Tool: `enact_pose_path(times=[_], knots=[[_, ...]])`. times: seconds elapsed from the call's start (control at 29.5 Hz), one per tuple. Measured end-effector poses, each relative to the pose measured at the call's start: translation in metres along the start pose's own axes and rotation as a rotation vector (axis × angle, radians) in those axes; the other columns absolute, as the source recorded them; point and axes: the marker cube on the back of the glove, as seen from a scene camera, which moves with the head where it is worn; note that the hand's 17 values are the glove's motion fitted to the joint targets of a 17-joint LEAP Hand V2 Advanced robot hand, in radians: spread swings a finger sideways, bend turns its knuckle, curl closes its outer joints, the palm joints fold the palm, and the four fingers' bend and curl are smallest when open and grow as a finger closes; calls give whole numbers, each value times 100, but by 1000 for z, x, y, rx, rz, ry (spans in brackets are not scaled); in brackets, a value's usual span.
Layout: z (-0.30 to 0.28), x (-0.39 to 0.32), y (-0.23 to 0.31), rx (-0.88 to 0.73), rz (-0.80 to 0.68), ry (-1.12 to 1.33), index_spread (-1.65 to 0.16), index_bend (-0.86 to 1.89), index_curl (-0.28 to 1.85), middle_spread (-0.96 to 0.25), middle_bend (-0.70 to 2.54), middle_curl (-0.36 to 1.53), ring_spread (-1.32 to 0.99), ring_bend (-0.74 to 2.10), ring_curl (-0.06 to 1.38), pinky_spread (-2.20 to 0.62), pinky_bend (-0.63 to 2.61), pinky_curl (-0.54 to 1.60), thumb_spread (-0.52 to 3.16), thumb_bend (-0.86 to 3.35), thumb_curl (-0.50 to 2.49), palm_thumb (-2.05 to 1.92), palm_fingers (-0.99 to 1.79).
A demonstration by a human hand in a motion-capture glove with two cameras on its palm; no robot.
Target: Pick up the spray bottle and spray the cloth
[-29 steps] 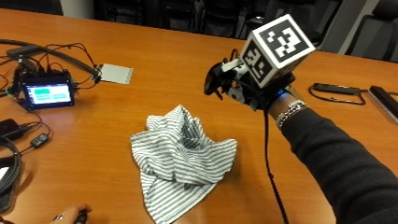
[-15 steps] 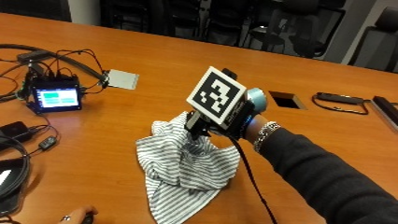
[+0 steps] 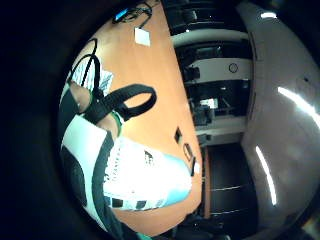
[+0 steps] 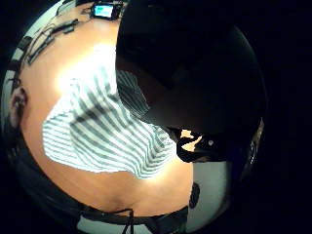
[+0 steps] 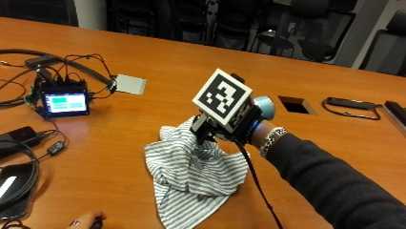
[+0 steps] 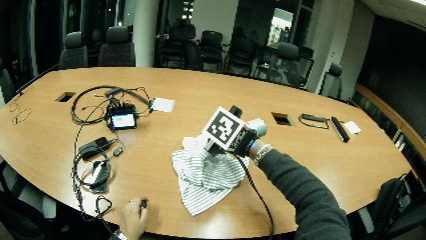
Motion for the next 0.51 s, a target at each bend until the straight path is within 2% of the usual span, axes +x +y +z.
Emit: enact_pose_path(times=[0.2, 0.51], knots=[[-48, 8, -27, 110, 111, -228, -28, 16, 43, -20, 29, 47, -16, 52, 43, -17, 46, 38, 82, -2, 63, 94, 121], [-125, -30, -79, 362, 231, -780, -28, 15, 43, -20, 29, 48, -16, 52, 43, -17, 46, 38, 84, -2, 64, 93, 121]])
